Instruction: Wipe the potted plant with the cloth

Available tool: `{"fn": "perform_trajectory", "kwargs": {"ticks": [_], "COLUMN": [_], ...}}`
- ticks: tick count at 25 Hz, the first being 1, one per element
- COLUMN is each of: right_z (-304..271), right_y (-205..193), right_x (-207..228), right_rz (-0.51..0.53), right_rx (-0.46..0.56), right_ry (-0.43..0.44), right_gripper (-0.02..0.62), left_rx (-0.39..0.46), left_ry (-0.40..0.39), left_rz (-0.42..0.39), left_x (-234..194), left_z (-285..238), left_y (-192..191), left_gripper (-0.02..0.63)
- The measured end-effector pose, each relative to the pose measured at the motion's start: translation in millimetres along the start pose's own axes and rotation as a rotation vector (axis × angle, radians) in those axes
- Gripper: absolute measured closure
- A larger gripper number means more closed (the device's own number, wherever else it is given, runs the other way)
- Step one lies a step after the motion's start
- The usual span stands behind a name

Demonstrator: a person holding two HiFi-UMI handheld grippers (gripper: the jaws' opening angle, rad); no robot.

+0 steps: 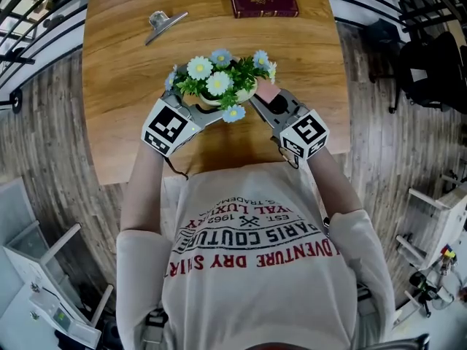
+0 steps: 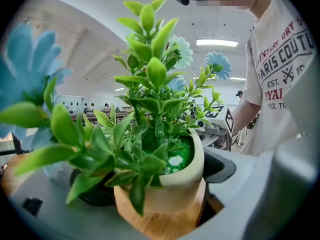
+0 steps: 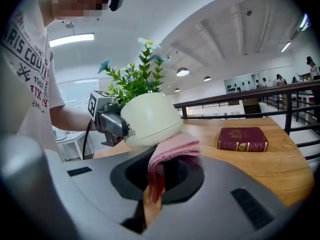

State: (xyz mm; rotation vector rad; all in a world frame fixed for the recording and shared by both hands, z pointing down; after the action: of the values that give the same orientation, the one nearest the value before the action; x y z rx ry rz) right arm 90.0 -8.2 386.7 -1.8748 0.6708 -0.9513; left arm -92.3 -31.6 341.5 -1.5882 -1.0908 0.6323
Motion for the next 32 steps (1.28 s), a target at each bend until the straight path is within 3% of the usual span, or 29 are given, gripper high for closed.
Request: {"fn": "perform_trajectory", "kwargs": {"ticks": [8,13,22,28,32], "right_z": [11.9,16.7,25.0,29.3,31.8], "right_y": [-1.5,-12.1,-23.5,-28.9,-32.1], "right_x": [28.3,48.7,92.9,116.3,124.0], "right_rz": [0.023,0.054,0.086,0.078,0.065], "right_rx": [-0.043,-0.106,-0.122,-0.145,-0.152], "right_ry": [-0.140,-0.243,-0.387,-0.410,-0.408], "right_gripper": [0.558,0.558,0.558,0.558,0.558], "left_rx": [0.003,-0.044,-0.137,-0.230,-0.227], "left_ry": [0.013,-0.023,-0.089,-0.169,-0.175], "left_rz": [-0.022,-0.013,0.020,-0.005,-0.019], "left_x": [5.7,11.4,27.9,40.5,43.7], "left_z": [-15.7,-35.3,-74.7,-90.9,-100.1], "left_y": [-13.1,-37.2,-93.3,-119.3,-121.5], "left_gripper": [0.089,0.089,0.089,0.089,0.089]}}
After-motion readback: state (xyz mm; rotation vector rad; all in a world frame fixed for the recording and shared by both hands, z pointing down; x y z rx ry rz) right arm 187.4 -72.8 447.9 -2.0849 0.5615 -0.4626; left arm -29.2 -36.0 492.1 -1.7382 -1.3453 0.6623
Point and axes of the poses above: the fingertips, and each gripper's own axes: z backward along the fingers, x to its right, y out of its top, the point moved 8 cm from there along z, backward along the fingers, and after that the axes turned 8 degrees about -z, right-handed, at the moved point
